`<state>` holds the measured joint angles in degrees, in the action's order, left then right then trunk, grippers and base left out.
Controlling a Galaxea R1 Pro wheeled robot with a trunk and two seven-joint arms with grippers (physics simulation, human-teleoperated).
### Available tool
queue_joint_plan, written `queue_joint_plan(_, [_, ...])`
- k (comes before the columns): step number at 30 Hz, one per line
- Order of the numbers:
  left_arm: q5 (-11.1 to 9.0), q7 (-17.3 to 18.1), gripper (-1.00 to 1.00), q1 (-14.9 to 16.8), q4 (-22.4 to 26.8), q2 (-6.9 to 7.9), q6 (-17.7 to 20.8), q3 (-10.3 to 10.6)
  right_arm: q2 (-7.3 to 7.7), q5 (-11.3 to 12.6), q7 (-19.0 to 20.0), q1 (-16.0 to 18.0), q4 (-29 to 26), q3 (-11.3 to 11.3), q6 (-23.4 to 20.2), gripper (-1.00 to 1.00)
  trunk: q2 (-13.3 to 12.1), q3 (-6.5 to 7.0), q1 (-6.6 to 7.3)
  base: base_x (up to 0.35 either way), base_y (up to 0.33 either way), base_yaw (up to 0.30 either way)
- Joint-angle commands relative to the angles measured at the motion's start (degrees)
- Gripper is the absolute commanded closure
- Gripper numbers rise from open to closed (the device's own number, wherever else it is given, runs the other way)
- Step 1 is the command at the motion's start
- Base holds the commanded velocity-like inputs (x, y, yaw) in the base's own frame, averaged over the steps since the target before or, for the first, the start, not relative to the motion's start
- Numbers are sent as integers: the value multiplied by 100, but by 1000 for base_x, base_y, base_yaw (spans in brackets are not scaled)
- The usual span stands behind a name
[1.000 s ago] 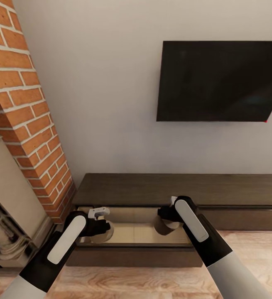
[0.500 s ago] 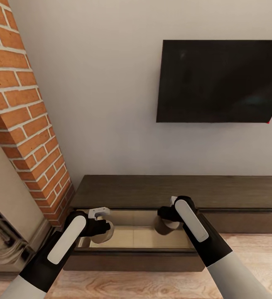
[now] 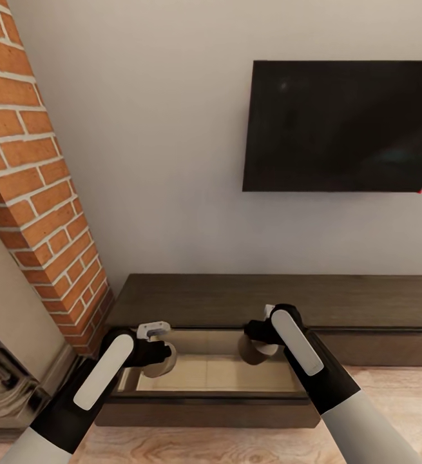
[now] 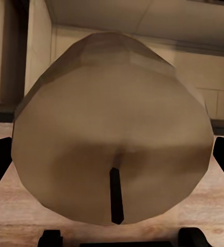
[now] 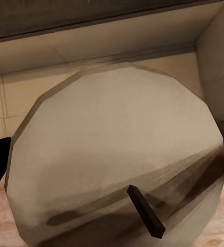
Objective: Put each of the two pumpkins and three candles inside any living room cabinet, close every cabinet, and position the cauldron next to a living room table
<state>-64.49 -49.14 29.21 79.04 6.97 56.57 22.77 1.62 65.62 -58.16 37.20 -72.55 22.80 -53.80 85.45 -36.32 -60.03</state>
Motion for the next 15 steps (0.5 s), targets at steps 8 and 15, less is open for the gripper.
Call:
queue_joint_plan(8, [-55,-60,100,6,0,-3,3,16,-71,48,-64,7,12,14,-8,100,3,-6,-1,82,-1,0])
queue_joint_plan(15, [-50,-60,100,6,2,2,3,81,-90,51,-64,7,12,14,-8,100,3,-6,-1,118,0,0])
